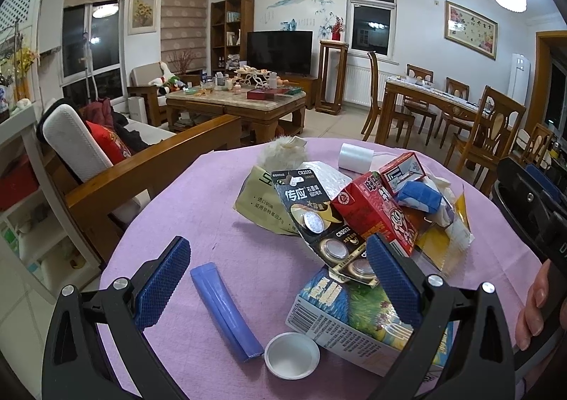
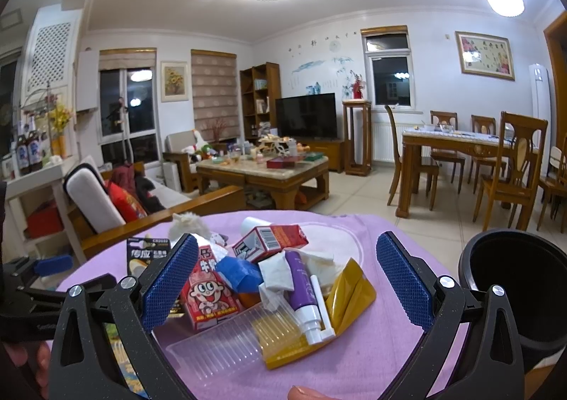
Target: Collect trash
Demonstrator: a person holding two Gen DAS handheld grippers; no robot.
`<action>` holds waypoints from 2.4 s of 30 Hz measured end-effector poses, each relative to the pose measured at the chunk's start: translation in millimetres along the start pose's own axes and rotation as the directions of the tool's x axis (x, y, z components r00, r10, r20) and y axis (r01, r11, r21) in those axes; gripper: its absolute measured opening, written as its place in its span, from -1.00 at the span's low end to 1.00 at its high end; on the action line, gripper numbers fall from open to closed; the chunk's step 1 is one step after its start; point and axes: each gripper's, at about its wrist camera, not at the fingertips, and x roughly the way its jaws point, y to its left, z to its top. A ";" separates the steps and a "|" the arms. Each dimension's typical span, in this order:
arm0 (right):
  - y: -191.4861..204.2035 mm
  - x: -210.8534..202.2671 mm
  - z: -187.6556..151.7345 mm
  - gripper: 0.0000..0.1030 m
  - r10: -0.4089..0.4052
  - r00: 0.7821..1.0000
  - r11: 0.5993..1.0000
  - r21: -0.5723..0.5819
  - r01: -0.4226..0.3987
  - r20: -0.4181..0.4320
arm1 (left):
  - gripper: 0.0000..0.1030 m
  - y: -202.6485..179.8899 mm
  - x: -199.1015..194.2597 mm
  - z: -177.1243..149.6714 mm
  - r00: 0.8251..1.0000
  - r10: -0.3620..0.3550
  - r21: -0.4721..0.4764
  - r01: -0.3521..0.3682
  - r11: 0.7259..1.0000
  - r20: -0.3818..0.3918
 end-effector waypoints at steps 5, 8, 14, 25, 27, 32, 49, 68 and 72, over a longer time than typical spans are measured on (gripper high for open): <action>0.1 0.1 0.0 0.92 0.000 1.000 1.000 0.002 0.000 -0.001 | 0.90 1.0 0.3 -0.1 1.000 0.003 0.000 -0.003 1.000 -0.002; 0.2 0.6 0.3 0.92 0.001 1.000 1.000 0.002 -0.001 -0.004 | 0.90 0.8 0.6 -0.4 1.000 0.001 -0.004 -0.001 1.000 -0.002; 0.0 0.8 0.1 0.92 0.000 1.000 1.000 0.003 0.000 -0.004 | 0.90 2.2 2.9 -1.1 1.000 0.002 -0.008 -0.002 1.000 -0.010; -0.4 1.0 0.3 0.92 0.000 1.000 1.000 0.005 0.000 -0.004 | 0.90 1.6 3.8 -1.0 1.000 -0.002 -0.007 0.002 1.000 -0.017; -0.3 1.2 0.4 0.92 -0.001 1.000 1.000 0.006 0.001 -0.004 | 0.90 1.4 3.8 -1.3 1.000 -0.002 -0.007 0.002 1.000 -0.018; -0.9 1.1 0.4 0.92 -0.001 1.000 1.000 0.007 0.001 -0.004 | 0.90 1.4 3.8 -1.1 1.000 -0.001 -0.007 0.001 1.000 -0.018; -0.9 1.4 0.4 0.92 0.000 1.000 1.000 0.009 0.001 -0.005 | 0.90 0.5 4.4 -0.5 1.000 -0.002 -0.007 0.002 1.000 -0.020; -19.3 -5.6 -2.8 0.91 0.061 0.993 0.998 -0.006 -0.062 -0.102 | 0.90 23.0 41.4 14.0 0.918 -0.368 -0.208 0.335 0.919 -0.148; -17.9 -1.8 -3.0 0.79 0.098 0.986 0.994 -0.043 -0.105 -0.137 | 0.47 18.4 61.9 17.0 0.878 -0.438 -0.255 0.387 0.886 -0.190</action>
